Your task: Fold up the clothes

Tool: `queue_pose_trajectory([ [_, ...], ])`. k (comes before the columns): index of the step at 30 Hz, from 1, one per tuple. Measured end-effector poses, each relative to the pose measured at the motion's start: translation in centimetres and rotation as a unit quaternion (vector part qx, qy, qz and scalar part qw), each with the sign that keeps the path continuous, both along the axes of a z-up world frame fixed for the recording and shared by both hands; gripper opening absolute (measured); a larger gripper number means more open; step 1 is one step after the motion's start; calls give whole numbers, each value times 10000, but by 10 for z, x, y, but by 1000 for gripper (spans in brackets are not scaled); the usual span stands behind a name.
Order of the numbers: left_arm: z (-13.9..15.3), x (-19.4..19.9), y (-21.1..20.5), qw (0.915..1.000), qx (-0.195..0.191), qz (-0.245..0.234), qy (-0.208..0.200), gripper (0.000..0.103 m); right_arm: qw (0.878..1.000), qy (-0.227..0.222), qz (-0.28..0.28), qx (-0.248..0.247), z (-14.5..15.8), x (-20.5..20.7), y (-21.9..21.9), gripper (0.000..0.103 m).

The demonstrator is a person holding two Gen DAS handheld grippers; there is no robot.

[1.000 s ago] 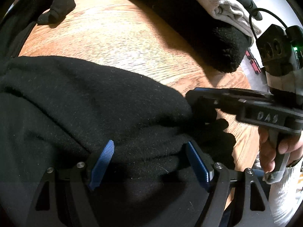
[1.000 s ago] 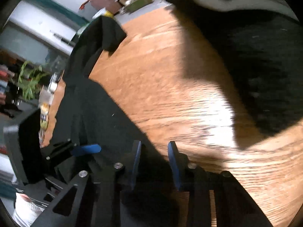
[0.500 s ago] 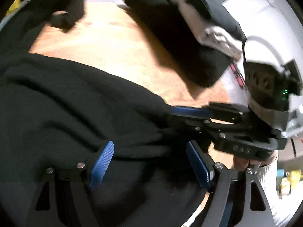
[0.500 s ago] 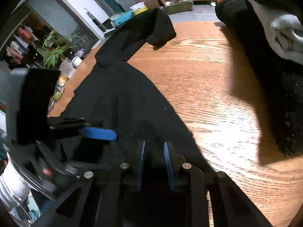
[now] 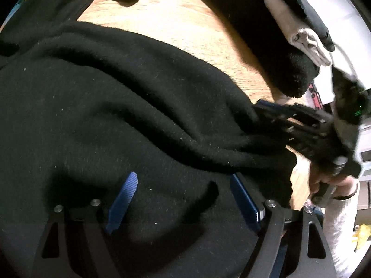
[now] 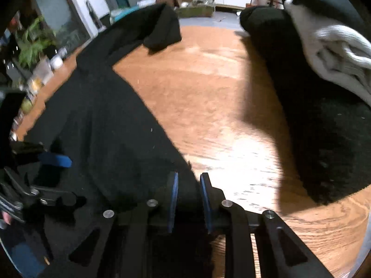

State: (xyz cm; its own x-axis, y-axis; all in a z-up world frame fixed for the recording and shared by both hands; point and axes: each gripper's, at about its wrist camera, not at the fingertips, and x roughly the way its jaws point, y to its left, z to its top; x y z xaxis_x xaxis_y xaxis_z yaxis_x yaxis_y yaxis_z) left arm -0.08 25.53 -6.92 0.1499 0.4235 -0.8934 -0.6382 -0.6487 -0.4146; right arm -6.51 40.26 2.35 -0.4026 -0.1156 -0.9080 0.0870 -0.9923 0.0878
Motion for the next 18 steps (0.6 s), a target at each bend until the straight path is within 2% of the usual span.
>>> queue_pose_trajectory([
  [5,3,1,-7,10000,4,-26,36,82,9989,2,2,468,-7,0,-14,23],
  [6,4,1,-7,10000,-9,-34,51,82,9986,14,-23,527,-6,0,-16,21],
  [7,4,1,-5,10000,-23,-45,65,82,9984,19,-36,561,-4,-1,-16,6],
  [8,3,2,-3,10000,-33,-52,74,82,9982,40,-65,595,-1,-2,-15,4],
  [9,1,3,1,10000,-35,-48,74,82,9975,194,-207,640,8,-2,-11,3],
  [11,-4,5,8,10000,-37,-39,73,82,9926,823,-528,715,39,3,1,3],
  [13,-9,8,16,10000,-39,-31,72,82,9835,1436,-847,697,68,9,14,3],
  [15,-14,10,23,10000,-42,-23,71,82,9723,1932,-1112,705,80,13,24,4],
  [16,-16,11,26,10000,-49,-13,74,82,9699,2018,-1171,695,78,12,28,5],
  [18,-14,12,21,10000,-34,54,-31,82,9751,1779,-1174,618,62,3,33,6],
])
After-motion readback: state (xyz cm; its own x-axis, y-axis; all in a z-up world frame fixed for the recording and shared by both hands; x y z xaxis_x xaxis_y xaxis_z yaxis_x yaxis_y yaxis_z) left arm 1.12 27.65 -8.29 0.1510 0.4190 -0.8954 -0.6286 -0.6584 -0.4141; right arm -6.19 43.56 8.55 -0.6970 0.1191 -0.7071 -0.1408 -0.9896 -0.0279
